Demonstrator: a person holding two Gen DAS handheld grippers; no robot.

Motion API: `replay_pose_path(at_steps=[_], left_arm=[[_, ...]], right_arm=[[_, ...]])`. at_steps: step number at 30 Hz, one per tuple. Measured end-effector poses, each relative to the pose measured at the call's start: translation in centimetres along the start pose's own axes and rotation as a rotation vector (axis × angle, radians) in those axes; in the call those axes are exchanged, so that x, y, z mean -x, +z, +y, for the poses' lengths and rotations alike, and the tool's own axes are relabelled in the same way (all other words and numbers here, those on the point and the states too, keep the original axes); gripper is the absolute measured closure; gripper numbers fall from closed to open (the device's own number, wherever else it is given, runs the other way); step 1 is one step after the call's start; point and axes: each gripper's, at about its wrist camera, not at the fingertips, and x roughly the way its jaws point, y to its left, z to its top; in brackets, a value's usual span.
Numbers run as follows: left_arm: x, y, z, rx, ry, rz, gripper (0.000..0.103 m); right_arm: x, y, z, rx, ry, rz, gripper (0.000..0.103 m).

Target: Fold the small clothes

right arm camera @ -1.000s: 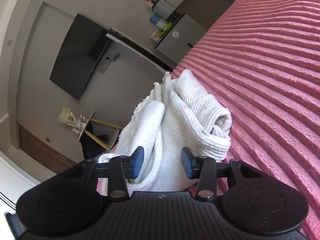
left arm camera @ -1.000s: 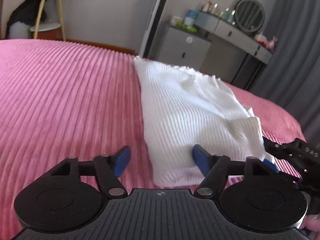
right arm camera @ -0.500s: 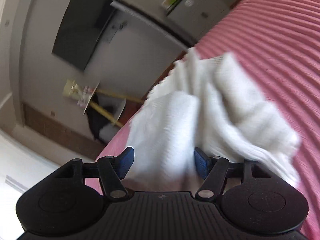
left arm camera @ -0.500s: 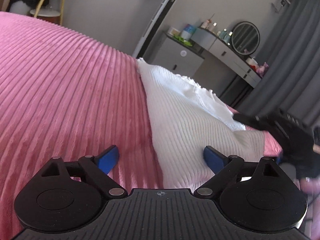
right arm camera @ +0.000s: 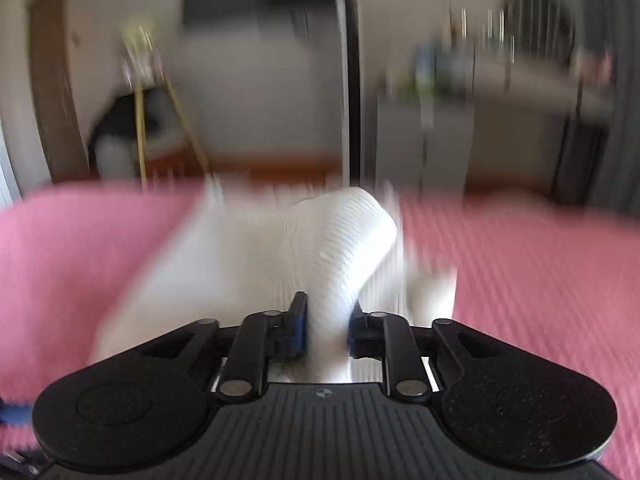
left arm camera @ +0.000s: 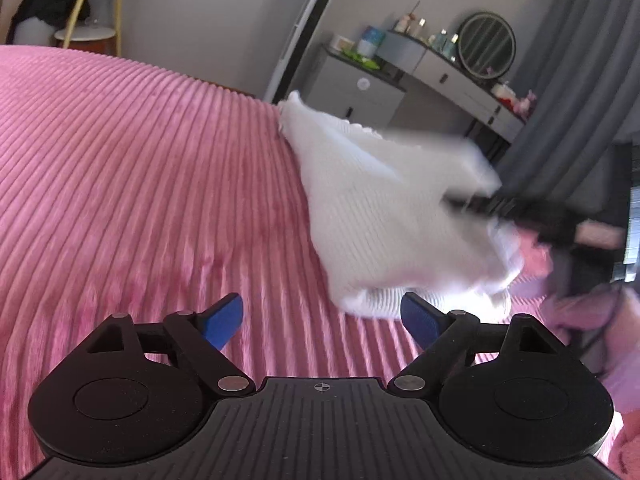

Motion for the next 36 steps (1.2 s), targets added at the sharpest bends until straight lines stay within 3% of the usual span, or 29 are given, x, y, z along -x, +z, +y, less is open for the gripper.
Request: replay_pose_path(at_steps=[3,5,7,12,13,15,18,20,22,23,28,32,36], left_arm=[[0.1,-0.7,0.0,-0.027,0.019,0.023,0.013],[0.4,-1.5,0.0,-0.038,0.026,0.031,0.013],[0.4,-1.7,-0.3,-0.054,0.037,0.026,0.013],[-0.2,-1.2,-1.7,-0.092,0.023,0.007,0.013],[-0.7,-1.1,-2.0,-0.11,0.043,0.005,0.014],[-1.7,-0.9,-2.3,-0.119,0.08,0.025,0.018],[-2.2,-0.2,-2.5,-0.099,0.084,0.026,0.02],[-2.4,0.3,-2.7,-0.07,0.068,0.039,0.023],[-2.9,0.9,-3.1,-0.05,0.063,0.062,0.028],[-3.2,1.2,-3.2,-0.056,0.073,0.078,0.03],[-4.4,2.2,-3.4,-0.038,0.123,0.117,0.04],[-4.7,2.5,-3.5,-0.041,0.132,0.135,0.043],[-5.0,2.5,-3.7,-0.062,0.137,0.145,0.044]], right_arm=[[1.9,-1.0,-2.6,-0.222,0.096,-0.016,0.075],[4.5,-1.8,-4.1,-0.378,0.164,-0.063,0.063],[6.3,-3.1,-4.9,-0.461,0.247,-0.088,0.059],[5.3,-4.5,-4.9,-0.483,0.264,-0.003,0.05],[5.0,-4.6,-5.2,-0.487,0.261,0.019,0.044],[4.6,-4.5,-5.8,-0.503,0.244,0.025,0.043],[3.9,-4.5,-6.2,-0.562,0.288,0.034,0.044],[3.2,-4.0,-5.8,-0.53,0.299,0.049,0.064],[3.2,-3.4,-4.8,-0.437,0.246,0.041,0.079],[3.6,-3.0,-4.3,-0.381,0.209,0.021,0.081],[6.5,-2.3,-2.7,-0.178,0.068,-0.127,0.085],[5.1,-3.3,-2.8,-0.121,-0.011,-0.075,0.085],[3.9,-4.2,-3.5,-0.135,0.002,-0.059,0.085]])
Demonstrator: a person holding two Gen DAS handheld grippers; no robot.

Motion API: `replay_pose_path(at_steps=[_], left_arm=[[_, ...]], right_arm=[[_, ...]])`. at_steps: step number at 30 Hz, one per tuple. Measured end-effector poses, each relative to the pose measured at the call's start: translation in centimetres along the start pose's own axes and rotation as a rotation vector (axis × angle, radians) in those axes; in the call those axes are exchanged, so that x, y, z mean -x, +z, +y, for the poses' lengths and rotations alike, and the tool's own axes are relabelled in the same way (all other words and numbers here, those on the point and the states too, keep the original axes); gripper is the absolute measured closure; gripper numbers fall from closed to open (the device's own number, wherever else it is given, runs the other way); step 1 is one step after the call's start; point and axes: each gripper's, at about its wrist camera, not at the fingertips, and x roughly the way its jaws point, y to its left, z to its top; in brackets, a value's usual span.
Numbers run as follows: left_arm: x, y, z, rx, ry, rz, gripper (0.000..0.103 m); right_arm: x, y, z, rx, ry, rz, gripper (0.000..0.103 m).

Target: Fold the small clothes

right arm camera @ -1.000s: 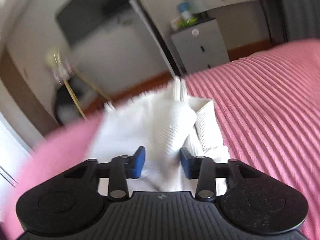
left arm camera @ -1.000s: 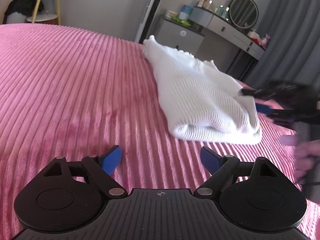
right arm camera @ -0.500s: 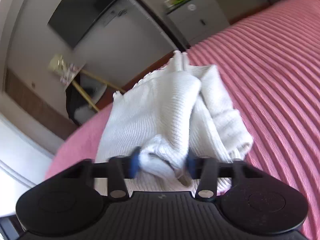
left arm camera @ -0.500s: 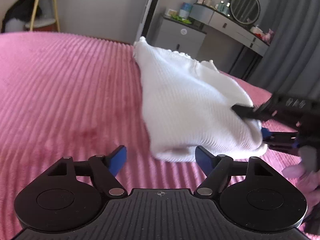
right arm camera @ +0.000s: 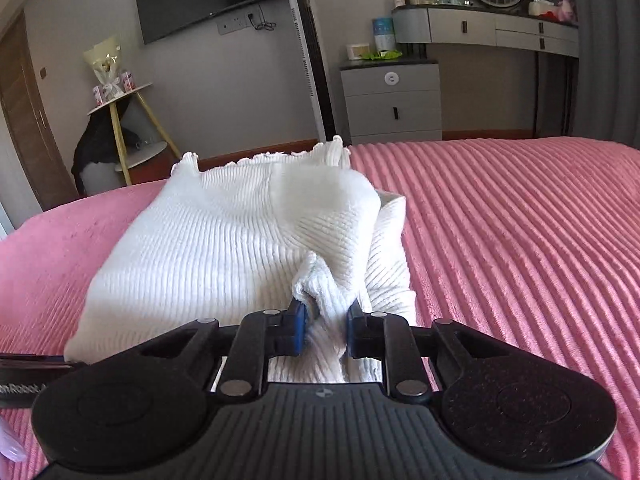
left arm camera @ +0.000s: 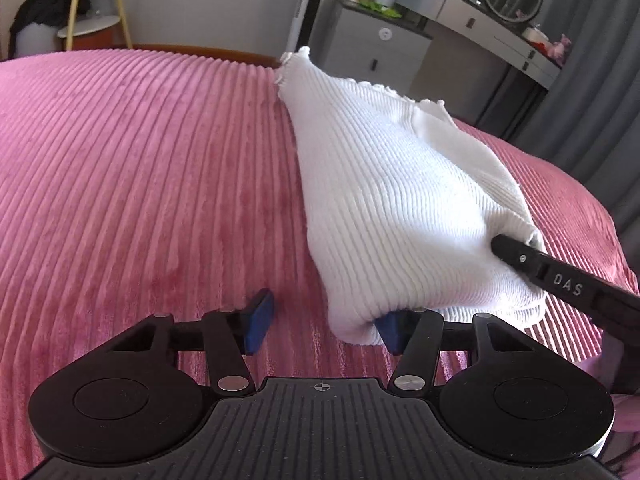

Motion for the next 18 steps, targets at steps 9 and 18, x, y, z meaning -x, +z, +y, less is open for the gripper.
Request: replay_pose_path(at_steps=[9,18], left_arm=[[0.4,0.5,0.4,0.018,-0.004,0.033,0.044],[6.1,2.6,2.9,0.046,-0.065,-0.079,0.037]], right_arm=[[0.3,0.6,-1.0,-0.053,0.047,0.026,0.078],[3.5,2.7,-2.4,-0.154,0.06,-0.108,0.053]])
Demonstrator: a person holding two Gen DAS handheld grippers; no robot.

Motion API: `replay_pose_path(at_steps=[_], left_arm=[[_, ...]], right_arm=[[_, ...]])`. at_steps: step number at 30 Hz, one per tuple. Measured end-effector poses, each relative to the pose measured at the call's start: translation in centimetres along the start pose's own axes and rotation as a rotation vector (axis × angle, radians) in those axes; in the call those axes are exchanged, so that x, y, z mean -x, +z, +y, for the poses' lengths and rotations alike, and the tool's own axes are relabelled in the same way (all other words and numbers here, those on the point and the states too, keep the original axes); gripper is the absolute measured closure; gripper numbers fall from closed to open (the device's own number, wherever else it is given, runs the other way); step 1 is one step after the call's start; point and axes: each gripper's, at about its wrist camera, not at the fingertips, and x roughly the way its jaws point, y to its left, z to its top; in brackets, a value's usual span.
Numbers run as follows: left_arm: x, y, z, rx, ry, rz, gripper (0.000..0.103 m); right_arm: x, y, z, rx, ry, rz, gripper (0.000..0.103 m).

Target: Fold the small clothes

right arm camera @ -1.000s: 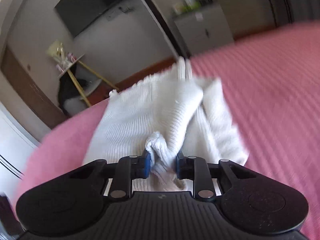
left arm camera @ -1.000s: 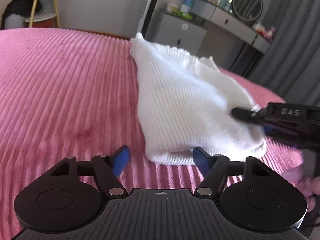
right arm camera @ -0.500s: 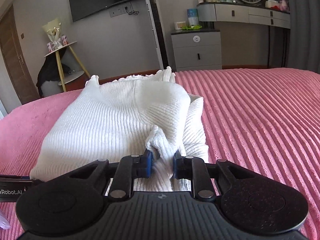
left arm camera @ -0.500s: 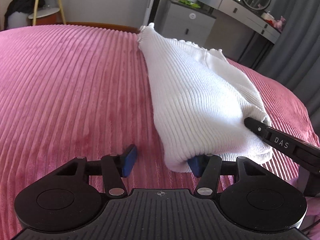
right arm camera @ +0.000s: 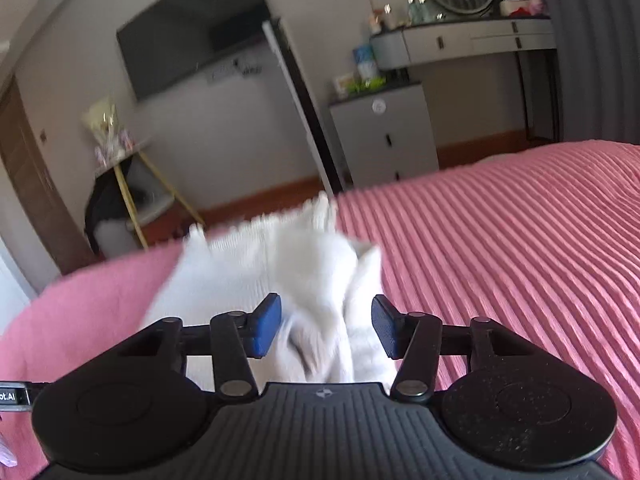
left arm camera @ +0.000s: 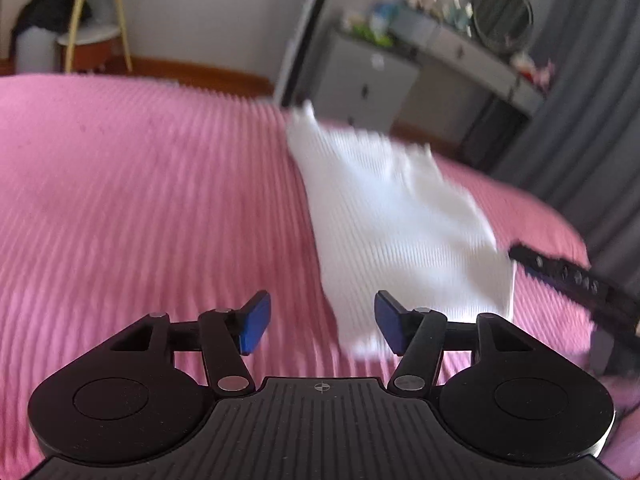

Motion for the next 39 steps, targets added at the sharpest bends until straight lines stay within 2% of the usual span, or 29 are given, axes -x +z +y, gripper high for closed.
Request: replay_pose_path(at_steps=[3,5,7,9,11,12,13,15,16,18,19,20,24,26,28,29,30,31,33,35,37,39], left_arm=[[-1.4,1.7,0.9,0.086,-0.064,-0.005,0.037],[-3.3,2.5,1.1,0.13,-0.109,0.014,0.034],[-5.2,3.0,1.1,0.138,-0.112,0.045,0.032],[-7.0,3.1,0.6,0.112,-0.102,0.07,0.03],[-8.3,3.0,0.3,0.099,-0.105,0.084,0.023],[-8.7,3.1,0.3,0.1,-0.115,0.09,0.022],[-9.0,3.0,0.5,0.099,-0.128,0.095,0.021],[-9.5,3.1,0.8,0.112,-0.151,0.112,0.02],[-9.9,3.3,1.0,0.125,-0.166,0.116,0.018],[-10.5,3.5,1.5,0.151,-0.203,0.131,0.018],[-10.8,3.5,1.6,0.16,-0.225,0.141,0.018],[-11.3,3.5,1.7,0.171,-0.243,0.156,0.017],[-12.9,3.3,1.2,0.211,-0.287,0.165,0.016],[-13.2,3.2,1.0,0.21,-0.284,0.166,0.017],[-13.3,3.4,0.6,0.206,-0.269,0.175,0.026],[-13.2,3.6,0.6,0.206,-0.262,0.177,0.029],[-13.4,3.7,0.6,0.207,-0.256,0.179,0.036],[-13.3,3.8,0.7,0.214,-0.25,0.179,0.045],[-12.8,3.9,1.0,0.229,-0.26,0.17,0.058],[-11.2,4.1,0.7,0.226,-0.275,0.156,0.06],[-8.8,4.5,0.3,0.188,-0.282,0.12,0.06],[-6.0,4.4,0.4,0.138,-0.291,0.095,0.06]], right_arm=[[-2.2,1.4,1.7,0.065,-0.011,0.014,0.064],[-4.1,1.9,2.7,0.112,0.003,0.05,0.088],[-5.8,1.7,3.3,0.185,0.029,0.079,0.089],[-8.1,1.3,3.6,0.279,-0.041,0.129,0.09],[-10.0,0.8,2.5,0.317,-0.149,0.149,0.098],[-10.3,1.0,1.5,0.283,-0.175,0.144,0.103],[-10.2,1.3,0.5,0.217,-0.16,0.146,0.103],[-8.5,1.9,-1.3,0.062,-0.077,0.127,0.103],[-7.4,1.9,-1.7,0.024,-0.049,0.107,0.102],[-5.3,1.8,-2.5,-0.025,-0.03,0.088,0.075],[-4.6,1.7,-3.0,-0.05,-0.015,0.096,0.039],[-4.2,1.5,-3.6,-0.077,0.008,0.099,0.024],[-5.3,1.1,-5.9,-0.239,0.172,0.223,0.024],[-6.6,0.7,-6.0,-0.252,0.174,0.273,0.024],[-8.4,0.7,-6.7,-0.308,0.2,0.333,0.021],[-8.7,0.6,-7.0,-0.351,0.216,0.33,0.025],[-8.6,0.6,-6.9,-0.371,0.226,0.317,0.034],[-8.7,0.5,-6.6,-0.377,0.243,0.315,0.05],[-8.3,0.3,-5.4,-0.34,0.22,0.306,0.058],[-6.9,0.6,-4.1,-0.28,0.21,0.278,0.067],[-4.8,1.1,-3.1,-0.265,0.245,0.25,0.076],[-3.0,0.8,-2.2,-0.287,0.289,0.242,0.076]])
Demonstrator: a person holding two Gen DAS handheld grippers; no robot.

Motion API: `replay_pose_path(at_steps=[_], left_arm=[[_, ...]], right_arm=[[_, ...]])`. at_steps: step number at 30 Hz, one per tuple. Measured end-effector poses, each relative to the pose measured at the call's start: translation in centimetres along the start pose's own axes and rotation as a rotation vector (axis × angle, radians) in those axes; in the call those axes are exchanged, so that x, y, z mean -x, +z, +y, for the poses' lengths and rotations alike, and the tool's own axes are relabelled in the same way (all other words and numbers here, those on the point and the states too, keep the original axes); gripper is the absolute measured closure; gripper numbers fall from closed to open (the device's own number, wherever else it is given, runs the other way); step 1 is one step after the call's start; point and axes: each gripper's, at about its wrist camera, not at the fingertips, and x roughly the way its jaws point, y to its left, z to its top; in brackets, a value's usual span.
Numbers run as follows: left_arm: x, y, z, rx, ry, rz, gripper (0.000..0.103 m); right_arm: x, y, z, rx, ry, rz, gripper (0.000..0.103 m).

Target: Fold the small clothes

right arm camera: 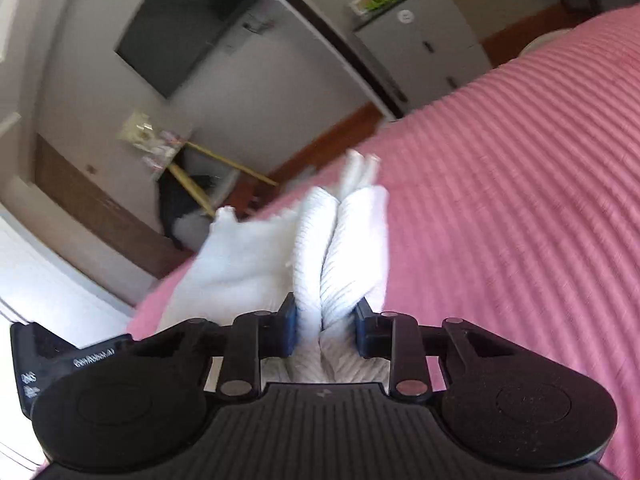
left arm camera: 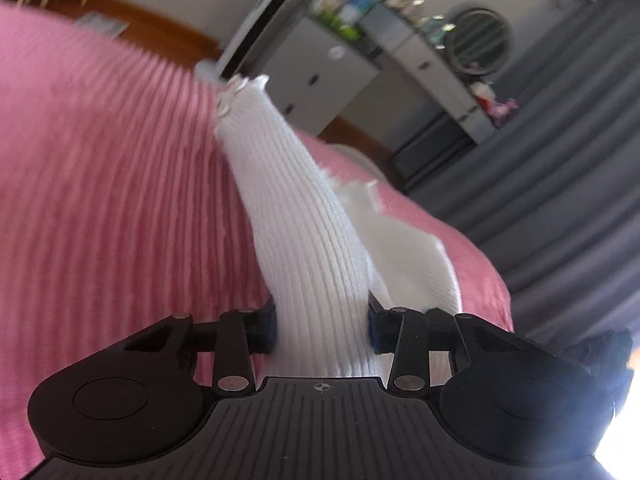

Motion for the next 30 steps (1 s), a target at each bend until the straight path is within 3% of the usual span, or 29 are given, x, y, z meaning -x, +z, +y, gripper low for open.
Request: replay_pose_path(at_steps=[4,7,8,9,10,11,12,14,16,20,24,27,30], left_arm=[[5.1,-1.9,0.8,-0.038,0.062,-0.006,0.06],[8.1,-4.7,3.0,-0.003,0.105,-0.003,0.057],[8.6,-5.8,3.9,0.005,0.144,0.017,0.054],[8.8,-6.8,4.5,-0.004,0.204,0.044,0.048],[9.1,-7.7,5.0,-0.015,0.283,0.063,0.046],[9.8,-8.4,5.3,-0.031,0.338,0.052,0.041],[10.9,-8.8,5.3,-0.055,0.352,0.013,0.032],[12.6,-9.0,4.6,-0.097,0.423,-0.061,0.032],[13.4,-8.9,3.3,-0.159,0.459,-0.126,0.031],[12.2,-8.9,0.6,-0.203,0.428,-0.171,0.021],[9.0,-9.6,-0.8,-0.31,0.527,-0.259,0.011],[6.3,-9.7,0.1,-0.321,0.55,-0.208,0.011],[4.5,-9.9,1.3,-0.319,0.525,-0.191,0.007]], right_arm=[[0.7,-4.1,1.8,-0.009,0.048,0.044,0.077],[0.9,-8.3,2.9,0.004,0.088,0.067,0.076],[1.1,-9.4,2.9,0.006,0.073,0.066,0.071],[1.2,-10.4,2.9,0.023,0.015,0.063,0.065],[1.8,-11.1,3.1,0.047,-0.073,0.058,0.047],[2.7,-11.6,3.4,0.063,-0.125,0.033,0.041],[3.8,-12.0,4.0,0.082,-0.152,-0.006,0.041],[5.6,-12.6,6.4,0.174,-0.245,-0.091,0.041],[6.4,-13.0,8.9,0.273,-0.262,-0.153,0.045],[4.0,-13.3,13.2,0.423,-0.178,-0.136,0.081],[-0.1,-14.1,14.7,0.62,-0.268,-0.138,0.084],[-2.1,-15.4,13.9,0.762,-0.433,-0.121,0.084],[-2.5,-15.1,10.4,0.711,-0.445,-0.139,0.087]])
